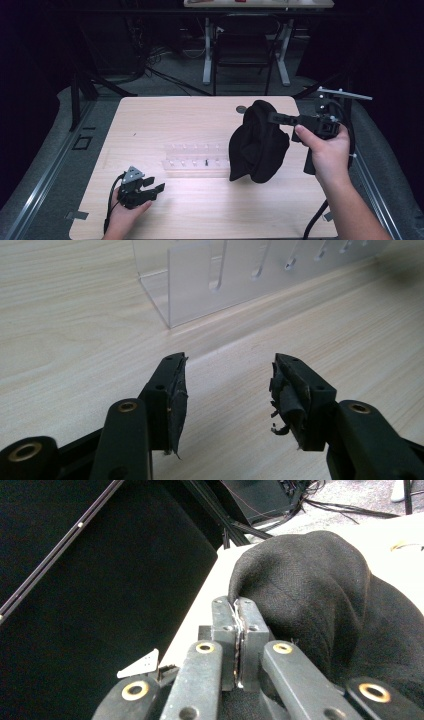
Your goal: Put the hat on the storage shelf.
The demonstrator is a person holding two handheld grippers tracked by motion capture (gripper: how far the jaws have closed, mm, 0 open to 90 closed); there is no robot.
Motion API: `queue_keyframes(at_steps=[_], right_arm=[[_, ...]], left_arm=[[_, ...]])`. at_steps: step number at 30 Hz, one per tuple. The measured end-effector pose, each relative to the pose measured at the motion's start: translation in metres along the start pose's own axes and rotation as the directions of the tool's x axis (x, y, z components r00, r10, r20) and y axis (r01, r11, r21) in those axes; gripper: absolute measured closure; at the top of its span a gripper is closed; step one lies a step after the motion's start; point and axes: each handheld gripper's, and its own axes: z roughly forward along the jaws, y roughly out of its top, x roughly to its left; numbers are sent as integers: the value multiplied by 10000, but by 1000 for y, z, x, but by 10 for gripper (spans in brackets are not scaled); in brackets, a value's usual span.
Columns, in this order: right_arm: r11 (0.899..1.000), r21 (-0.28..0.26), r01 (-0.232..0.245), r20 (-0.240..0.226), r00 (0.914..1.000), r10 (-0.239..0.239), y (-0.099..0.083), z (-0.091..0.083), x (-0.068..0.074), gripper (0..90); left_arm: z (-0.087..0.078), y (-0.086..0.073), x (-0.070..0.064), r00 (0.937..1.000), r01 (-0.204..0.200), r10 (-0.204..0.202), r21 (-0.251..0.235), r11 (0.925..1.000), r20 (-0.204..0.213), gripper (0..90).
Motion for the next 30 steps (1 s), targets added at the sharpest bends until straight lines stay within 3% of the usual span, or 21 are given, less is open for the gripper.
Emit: queue_keyframes(at_steps=[30], right_arm=[[10000, 0, 75, 252, 9997, -75, 22, 50, 11, 888]], left_arm=[[1, 1, -4, 9999, -146, 146, -120, 9998, 49, 493]])
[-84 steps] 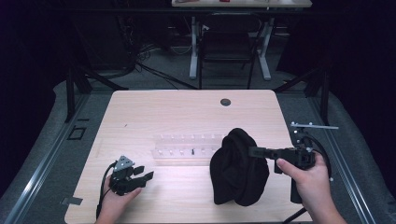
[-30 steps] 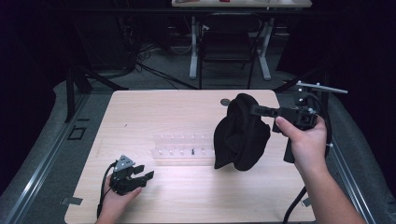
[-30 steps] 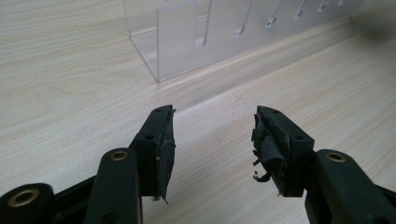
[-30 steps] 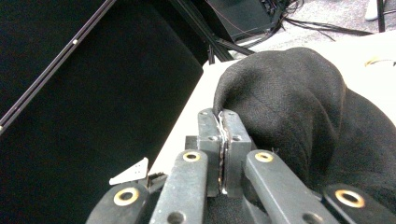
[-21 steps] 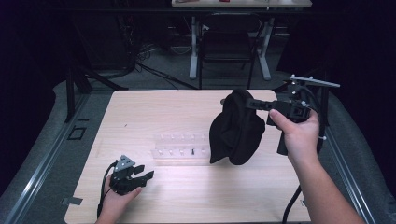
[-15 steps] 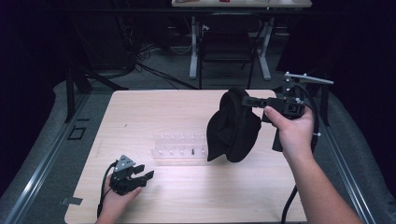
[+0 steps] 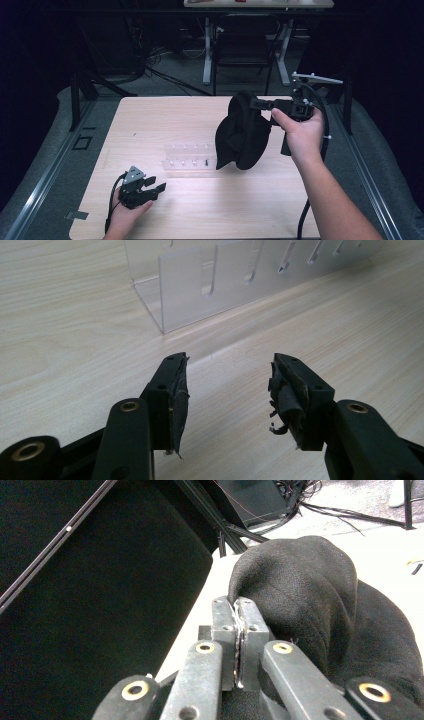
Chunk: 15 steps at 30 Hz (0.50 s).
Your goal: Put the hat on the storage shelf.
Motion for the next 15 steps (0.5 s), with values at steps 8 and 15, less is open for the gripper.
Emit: queue_keyframes(at_steps=[8, 15], right_arm=[[10000, -59, -31, 70, 10000, 32, 2, 8, 0, 888], [9999, -81, 85, 190, 9998, -84, 3, 13, 0, 888]], left_arm=[[-1, 4, -9, 9994, -307, 310, -269, 9992, 142, 499], [1, 17, -23, 9971, -614, 636, -520, 9968, 426, 500]])
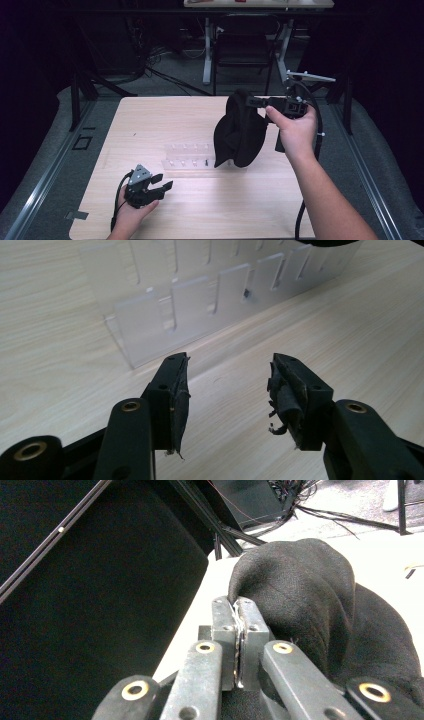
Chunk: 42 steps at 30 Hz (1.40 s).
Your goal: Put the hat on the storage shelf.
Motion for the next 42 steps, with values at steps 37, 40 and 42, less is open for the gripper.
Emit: queue_keyframes(at_steps=[37, 40, 42], right_arm=[[10000, -30, 22, -121, 9999, -22, -6, 5, 2, 886], [10000, -10, 43, -130, 9999, -43, -6, 6, 4, 886], [10000, -12, 39, -154, 9999, -39, -6, 6, 6, 886]], left_arm=[[65, 76, -98, 9703, -2346, 2375, -595, 9703, 469, 654], [67, 76, -98, 9705, -2336, 2363, -561, 9707, 483, 694], [68, 75, -98, 9701, -2362, 2386, -520, 9703, 441, 713]])
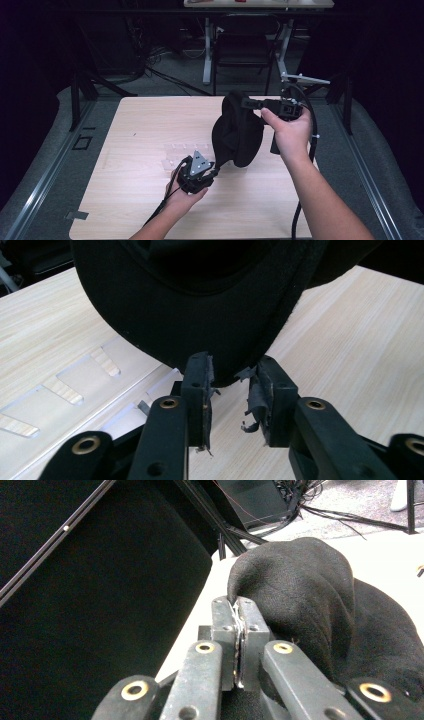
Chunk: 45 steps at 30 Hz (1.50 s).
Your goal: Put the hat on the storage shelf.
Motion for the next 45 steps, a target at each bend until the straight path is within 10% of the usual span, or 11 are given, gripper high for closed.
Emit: queue_keyframes(at_steps=[18, 27, 45], right_arm=[[10000, 32, -84, -225, 9997, 85, 0, 2, 3, 886], [9999, 88, -109, -426, 9990, 113, 0, 7, 6, 886], [9990, 425, -126, -822, 9965, 160, -3, 24, 11, 881]], left_arm=[[1, -3, 2, 9991, -425, 426, -93, 9991, 88, 815], [-1, -10, 19, 9987, 213, -194, -395, 9990, 464, 829], [2, -17, 15, 9994, 215, -206, -357, 9991, 271, 836]])
